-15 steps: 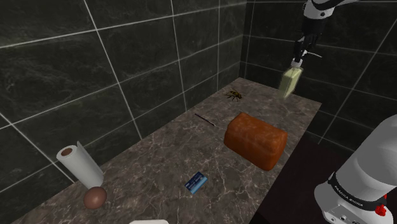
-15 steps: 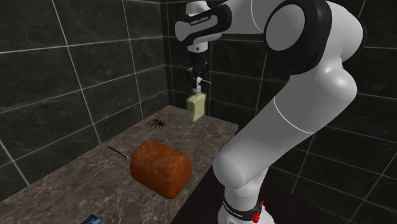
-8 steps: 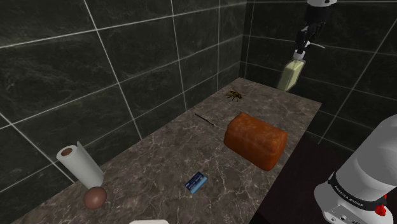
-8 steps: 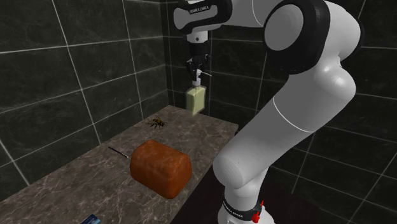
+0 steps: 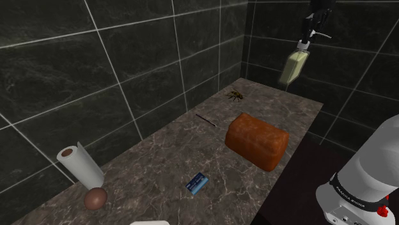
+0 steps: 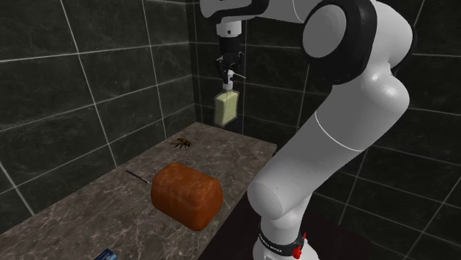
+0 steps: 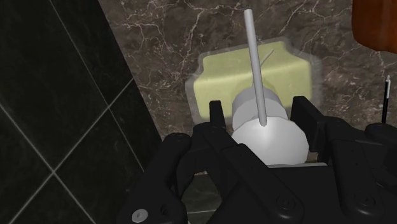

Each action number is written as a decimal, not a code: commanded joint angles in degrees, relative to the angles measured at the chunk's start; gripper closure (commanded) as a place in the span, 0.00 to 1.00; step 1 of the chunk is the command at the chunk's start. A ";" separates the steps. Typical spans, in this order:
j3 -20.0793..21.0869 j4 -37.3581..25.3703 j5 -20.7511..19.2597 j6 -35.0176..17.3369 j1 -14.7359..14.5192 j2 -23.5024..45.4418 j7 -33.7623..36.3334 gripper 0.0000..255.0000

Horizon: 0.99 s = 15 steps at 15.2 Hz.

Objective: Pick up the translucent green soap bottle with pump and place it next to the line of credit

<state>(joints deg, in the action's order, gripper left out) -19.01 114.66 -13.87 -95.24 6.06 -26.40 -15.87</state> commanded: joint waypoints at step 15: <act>0.42 -16.01 1.43 11.48 -0.68 4.52 -2.01 1.00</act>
<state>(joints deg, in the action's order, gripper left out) -18.52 99.40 -12.49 -84.23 5.38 -22.13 -17.70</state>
